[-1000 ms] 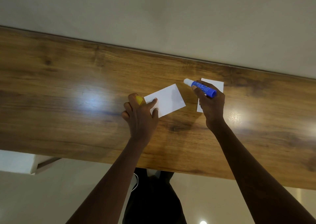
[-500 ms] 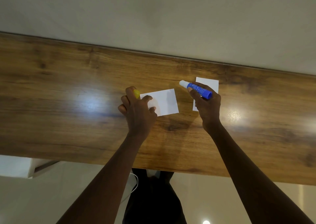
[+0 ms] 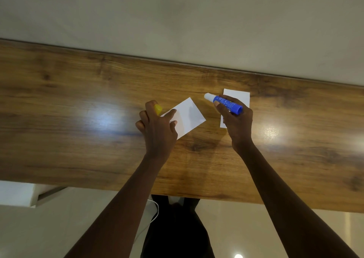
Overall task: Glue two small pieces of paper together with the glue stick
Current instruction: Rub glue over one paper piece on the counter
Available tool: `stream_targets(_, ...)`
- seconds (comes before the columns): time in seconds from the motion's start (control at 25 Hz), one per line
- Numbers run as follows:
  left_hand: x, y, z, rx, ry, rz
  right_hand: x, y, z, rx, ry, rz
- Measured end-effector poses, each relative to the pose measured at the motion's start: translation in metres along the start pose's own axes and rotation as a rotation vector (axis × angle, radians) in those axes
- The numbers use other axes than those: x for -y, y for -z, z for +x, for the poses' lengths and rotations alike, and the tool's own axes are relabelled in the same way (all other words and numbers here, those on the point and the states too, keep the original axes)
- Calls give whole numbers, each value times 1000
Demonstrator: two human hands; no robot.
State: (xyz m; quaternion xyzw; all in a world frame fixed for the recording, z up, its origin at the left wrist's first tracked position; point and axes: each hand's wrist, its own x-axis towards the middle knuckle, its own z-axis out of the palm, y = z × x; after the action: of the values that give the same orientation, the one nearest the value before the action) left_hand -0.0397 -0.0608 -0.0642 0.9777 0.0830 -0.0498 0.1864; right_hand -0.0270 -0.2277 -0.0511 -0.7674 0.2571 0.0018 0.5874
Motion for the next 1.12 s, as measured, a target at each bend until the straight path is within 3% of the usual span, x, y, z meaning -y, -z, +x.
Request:
stream_targets(0.12,1,-1,-3,58,-54,20,1,-2,0,-4,0,-1)
stream_targets(0.28,-2,0,-2,32,10,7,1,-8,-3,39,33,-69)
stream_targets(0.64,-3,-4,-4,47,24,-4,9,-34,5,187,230,-295)
stream_targets(1.12,0,-4,-5,18,31,-15,7,-44,15,273,248,-414)
